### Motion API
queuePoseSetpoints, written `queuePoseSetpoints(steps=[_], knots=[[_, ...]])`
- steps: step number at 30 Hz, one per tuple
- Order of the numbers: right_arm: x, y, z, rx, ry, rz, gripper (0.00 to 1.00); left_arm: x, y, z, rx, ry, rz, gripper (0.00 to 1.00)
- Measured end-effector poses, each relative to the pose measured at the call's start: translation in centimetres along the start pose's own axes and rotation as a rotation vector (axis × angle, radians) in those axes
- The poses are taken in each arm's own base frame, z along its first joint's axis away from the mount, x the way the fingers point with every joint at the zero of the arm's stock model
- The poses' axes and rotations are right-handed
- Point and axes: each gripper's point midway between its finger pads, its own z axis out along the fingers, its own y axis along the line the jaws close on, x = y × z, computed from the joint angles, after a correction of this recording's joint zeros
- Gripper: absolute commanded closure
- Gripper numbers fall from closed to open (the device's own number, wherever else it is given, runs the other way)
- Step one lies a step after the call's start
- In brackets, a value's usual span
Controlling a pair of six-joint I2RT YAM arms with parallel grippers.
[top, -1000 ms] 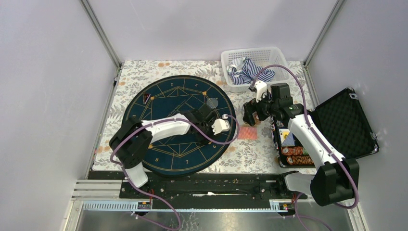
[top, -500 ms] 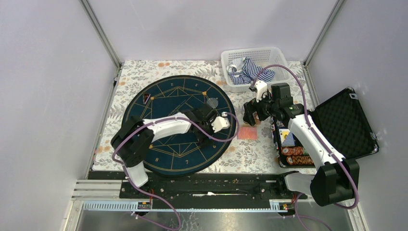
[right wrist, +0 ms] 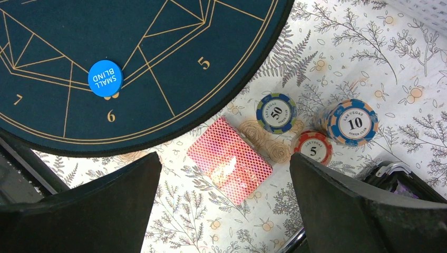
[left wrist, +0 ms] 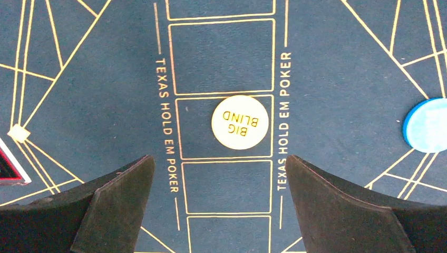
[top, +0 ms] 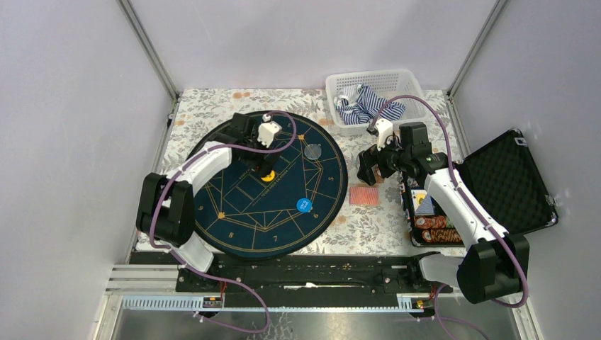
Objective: Distribute texas hold em gaming equipment
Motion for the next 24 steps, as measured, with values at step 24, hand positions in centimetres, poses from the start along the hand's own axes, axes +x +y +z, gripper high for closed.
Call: queuePoseSetpoints(steps=[24], knots=[[0.0, 0.3, 0.1, -0.021, -0.003, 0.000, 0.00, 2.6, -1.4, 5.1, 0.067, 0.097, 0.004, 0.29]])
